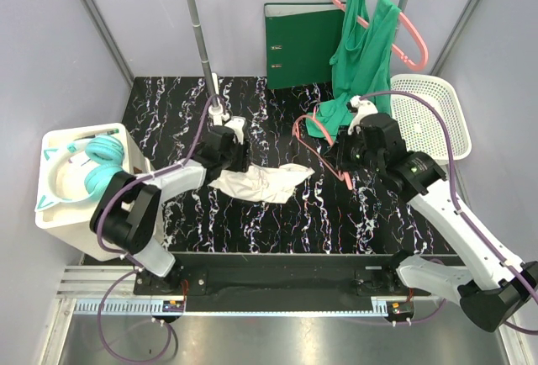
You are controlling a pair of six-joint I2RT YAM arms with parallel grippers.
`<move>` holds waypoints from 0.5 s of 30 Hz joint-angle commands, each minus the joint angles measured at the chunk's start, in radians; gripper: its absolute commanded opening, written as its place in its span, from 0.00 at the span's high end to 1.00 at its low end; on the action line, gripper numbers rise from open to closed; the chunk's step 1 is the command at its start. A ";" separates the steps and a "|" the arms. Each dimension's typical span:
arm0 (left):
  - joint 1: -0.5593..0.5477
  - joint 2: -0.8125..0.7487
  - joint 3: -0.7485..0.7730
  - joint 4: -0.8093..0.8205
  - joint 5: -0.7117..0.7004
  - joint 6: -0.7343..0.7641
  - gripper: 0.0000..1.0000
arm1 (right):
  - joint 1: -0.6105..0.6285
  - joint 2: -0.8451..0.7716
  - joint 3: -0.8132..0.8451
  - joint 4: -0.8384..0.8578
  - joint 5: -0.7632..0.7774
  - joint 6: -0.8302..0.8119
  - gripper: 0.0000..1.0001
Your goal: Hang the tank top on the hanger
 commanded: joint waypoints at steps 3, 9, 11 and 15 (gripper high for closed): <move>-0.002 0.100 0.134 -0.091 -0.050 0.050 0.50 | -0.008 -0.039 -0.004 0.053 -0.023 0.022 1.00; -0.001 0.104 0.142 -0.161 -0.100 0.031 0.52 | -0.013 -0.044 -0.007 0.053 -0.022 0.020 1.00; -0.001 0.102 0.137 -0.168 -0.099 0.030 0.52 | -0.013 -0.042 -0.009 0.051 -0.020 0.020 1.00; -0.001 0.105 0.128 -0.181 -0.097 0.031 0.55 | -0.014 -0.038 -0.009 0.054 -0.025 0.020 1.00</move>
